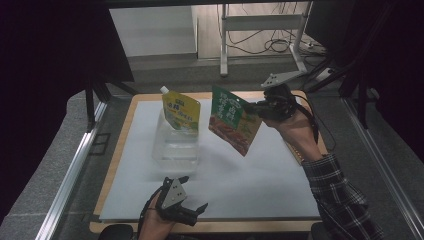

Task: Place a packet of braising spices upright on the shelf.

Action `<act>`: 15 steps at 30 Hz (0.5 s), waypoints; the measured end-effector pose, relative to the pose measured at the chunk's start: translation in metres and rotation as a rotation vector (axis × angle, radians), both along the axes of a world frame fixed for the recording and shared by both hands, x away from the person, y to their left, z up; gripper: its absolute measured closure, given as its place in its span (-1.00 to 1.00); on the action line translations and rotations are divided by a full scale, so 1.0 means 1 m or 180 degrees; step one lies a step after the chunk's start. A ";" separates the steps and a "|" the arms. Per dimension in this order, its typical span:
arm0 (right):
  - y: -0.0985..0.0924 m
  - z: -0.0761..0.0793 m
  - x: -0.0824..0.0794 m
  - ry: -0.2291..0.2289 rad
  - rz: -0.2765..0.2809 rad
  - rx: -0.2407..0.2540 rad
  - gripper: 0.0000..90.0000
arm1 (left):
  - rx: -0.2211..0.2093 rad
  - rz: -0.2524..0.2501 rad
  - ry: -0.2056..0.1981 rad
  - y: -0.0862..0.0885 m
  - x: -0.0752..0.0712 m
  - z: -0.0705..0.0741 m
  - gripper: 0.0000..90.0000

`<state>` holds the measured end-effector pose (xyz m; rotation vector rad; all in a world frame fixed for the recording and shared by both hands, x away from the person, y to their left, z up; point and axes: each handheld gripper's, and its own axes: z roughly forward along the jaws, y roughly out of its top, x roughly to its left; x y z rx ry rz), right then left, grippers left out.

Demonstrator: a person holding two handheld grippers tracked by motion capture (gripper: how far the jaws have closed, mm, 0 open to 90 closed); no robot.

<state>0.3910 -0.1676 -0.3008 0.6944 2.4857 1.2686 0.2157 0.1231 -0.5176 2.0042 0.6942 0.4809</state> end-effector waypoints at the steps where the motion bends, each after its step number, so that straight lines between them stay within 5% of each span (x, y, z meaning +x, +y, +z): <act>1: 0.001 0.000 0.000 -0.0002 0.0021 -0.0003 0.99 | 0.0000 0.0000 0.0000 0.000 0.000 0.000 -1.00; 15: 0.037 0.004 0.003 0.0052 0.0320 0.0020 0.99 | -0.0012 -0.0003 0.0010 0.000 0.000 0.000 -1.00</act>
